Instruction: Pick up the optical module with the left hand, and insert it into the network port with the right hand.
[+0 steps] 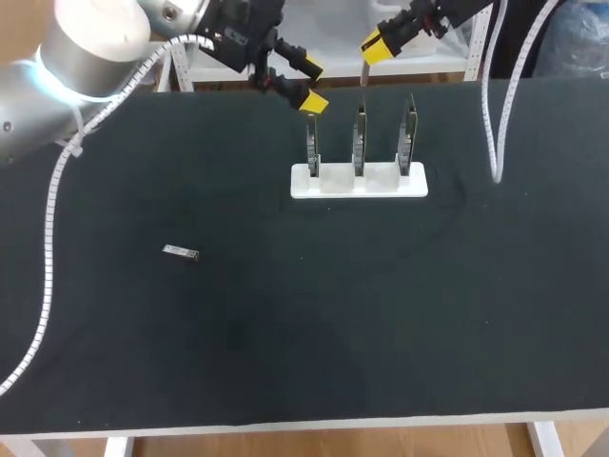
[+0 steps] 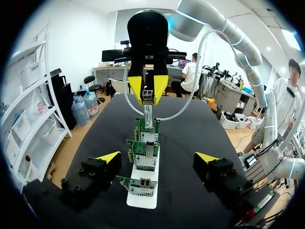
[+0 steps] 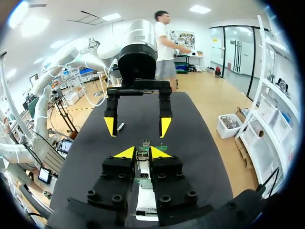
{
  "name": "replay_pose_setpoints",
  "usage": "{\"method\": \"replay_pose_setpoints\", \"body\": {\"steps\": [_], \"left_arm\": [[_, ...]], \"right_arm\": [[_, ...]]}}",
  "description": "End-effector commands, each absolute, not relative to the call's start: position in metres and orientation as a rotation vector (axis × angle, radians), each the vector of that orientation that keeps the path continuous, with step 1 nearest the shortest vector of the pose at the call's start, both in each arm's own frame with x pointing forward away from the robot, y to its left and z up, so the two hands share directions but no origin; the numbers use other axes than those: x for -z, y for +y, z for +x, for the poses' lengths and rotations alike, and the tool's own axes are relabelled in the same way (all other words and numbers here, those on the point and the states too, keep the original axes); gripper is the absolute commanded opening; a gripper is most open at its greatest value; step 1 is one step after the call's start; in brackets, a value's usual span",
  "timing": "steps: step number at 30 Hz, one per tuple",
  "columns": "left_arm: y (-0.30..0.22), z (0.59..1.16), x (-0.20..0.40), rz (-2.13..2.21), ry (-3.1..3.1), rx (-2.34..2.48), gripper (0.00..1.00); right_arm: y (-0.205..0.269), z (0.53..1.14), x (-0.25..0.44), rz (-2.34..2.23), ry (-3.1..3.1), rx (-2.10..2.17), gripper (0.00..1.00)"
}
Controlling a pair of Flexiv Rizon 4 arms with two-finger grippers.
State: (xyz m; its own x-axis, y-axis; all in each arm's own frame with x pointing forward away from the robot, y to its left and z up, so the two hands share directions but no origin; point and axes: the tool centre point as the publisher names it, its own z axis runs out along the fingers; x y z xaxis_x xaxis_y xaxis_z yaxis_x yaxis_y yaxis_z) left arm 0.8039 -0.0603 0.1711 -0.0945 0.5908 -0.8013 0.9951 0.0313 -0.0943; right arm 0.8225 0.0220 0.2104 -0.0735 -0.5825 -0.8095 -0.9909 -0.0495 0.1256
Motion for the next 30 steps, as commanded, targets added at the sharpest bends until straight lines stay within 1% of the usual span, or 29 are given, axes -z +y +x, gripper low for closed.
{"method": "replay_pose_setpoints", "body": {"steps": [1,30], "left_arm": [[-0.063,0.805,-0.169,1.612,1.751,0.915,1.00],[-0.075,0.807,-0.169,1.622,1.723,0.923,1.00]], "right_arm": [[0.020,0.814,-0.210,-1.661,1.699,-0.979,0.00],[0.014,0.812,-0.210,-1.652,1.707,-0.974,0.00]]}}
